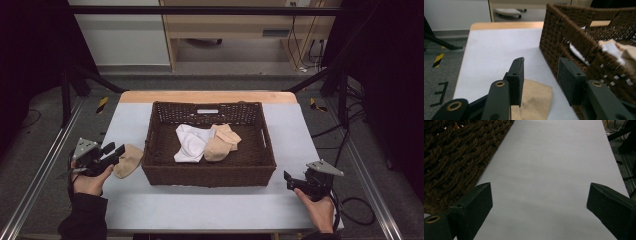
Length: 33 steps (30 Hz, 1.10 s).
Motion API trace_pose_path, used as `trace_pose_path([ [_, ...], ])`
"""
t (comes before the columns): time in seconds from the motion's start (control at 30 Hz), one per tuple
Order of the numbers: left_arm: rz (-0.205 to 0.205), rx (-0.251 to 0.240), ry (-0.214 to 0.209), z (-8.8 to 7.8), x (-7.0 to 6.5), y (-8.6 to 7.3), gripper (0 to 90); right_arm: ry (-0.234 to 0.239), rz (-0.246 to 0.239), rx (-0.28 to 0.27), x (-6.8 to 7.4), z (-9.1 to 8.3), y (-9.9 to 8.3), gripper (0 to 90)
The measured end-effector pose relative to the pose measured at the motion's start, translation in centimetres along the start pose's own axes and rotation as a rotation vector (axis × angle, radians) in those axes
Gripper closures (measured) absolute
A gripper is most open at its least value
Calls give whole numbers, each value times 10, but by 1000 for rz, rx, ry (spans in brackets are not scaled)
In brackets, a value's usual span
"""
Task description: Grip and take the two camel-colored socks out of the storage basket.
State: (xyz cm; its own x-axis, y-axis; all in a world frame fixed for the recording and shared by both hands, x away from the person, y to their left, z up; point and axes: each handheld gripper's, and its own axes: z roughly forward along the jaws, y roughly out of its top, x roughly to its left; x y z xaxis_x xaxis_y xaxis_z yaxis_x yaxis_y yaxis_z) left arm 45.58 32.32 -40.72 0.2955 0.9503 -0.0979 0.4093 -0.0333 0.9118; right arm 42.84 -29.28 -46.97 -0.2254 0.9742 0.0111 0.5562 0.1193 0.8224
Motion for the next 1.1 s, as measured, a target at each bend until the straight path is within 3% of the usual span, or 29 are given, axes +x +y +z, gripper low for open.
trace_pose_path([
  [0.13,-6,-32,-15,-4,-8,7,559,0,2,-2,0,0,0,67],
  [0.4,22,-81,-83,-12,-37,21,555,3,7,-9,0,-1,0,68],
  [0.63,53,-89,-119,-7,-57,28,543,2,9,-11,0,-1,0,68],
  [0.87,57,-113,-142,-3,-72,39,521,-2,11,-7,0,0,0,65],
  [1.1,88,-110,-178,9,-90,48,503,-10,8,-12,-1,0,0,65],
])
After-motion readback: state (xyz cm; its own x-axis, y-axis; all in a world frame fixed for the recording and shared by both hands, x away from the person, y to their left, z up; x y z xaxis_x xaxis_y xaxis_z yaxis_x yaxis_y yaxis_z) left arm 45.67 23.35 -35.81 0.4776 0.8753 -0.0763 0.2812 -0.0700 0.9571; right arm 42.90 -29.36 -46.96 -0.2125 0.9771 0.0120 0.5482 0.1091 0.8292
